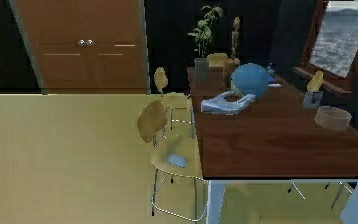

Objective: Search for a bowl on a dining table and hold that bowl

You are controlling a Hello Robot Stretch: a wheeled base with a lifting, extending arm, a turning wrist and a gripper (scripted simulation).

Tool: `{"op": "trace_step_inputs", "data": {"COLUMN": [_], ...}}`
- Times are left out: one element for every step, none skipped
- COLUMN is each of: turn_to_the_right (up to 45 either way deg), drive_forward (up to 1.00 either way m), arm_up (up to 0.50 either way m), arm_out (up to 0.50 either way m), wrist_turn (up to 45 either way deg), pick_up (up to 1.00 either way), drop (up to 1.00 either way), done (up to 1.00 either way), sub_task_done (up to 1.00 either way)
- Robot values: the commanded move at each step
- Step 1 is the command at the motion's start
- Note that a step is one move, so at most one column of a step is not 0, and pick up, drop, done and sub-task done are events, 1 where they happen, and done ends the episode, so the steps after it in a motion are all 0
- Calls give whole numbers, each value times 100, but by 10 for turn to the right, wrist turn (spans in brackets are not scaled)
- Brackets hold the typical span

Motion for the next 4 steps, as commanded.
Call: {"op": "trace_step_inputs", "data": {"turn_to_the_right": [-450,-90,0,450], "drive_forward": [0,0,5,0], "arm_up": [0,0,0,0], "arm_out": [0,0,0,0], "wrist_turn": [0,0,0,0], "pick_up": [0,0,0,0], "drop": [0,0,0,0], "done": [0,0,0,0], "sub_task_done": [0,0,0,0]}}
